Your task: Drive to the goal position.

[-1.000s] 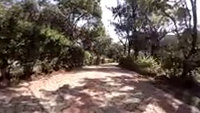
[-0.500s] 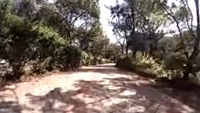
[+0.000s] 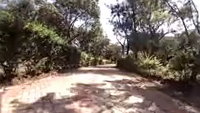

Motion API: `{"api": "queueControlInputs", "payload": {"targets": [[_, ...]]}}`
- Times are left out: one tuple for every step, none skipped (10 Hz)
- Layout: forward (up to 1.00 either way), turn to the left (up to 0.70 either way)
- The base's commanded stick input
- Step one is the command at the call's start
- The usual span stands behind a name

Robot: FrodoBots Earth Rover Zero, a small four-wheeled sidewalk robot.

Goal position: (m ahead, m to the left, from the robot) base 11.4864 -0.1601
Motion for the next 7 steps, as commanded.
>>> {"api": "queueControlInputs", "payload": {"targets": [[0.7, 0.0], [0.7, 0.0], [0.7, 0.0], [0.7, 0.0], [0.7, 0.0], [0.7, 0.0], [0.7, 0.0]]}}
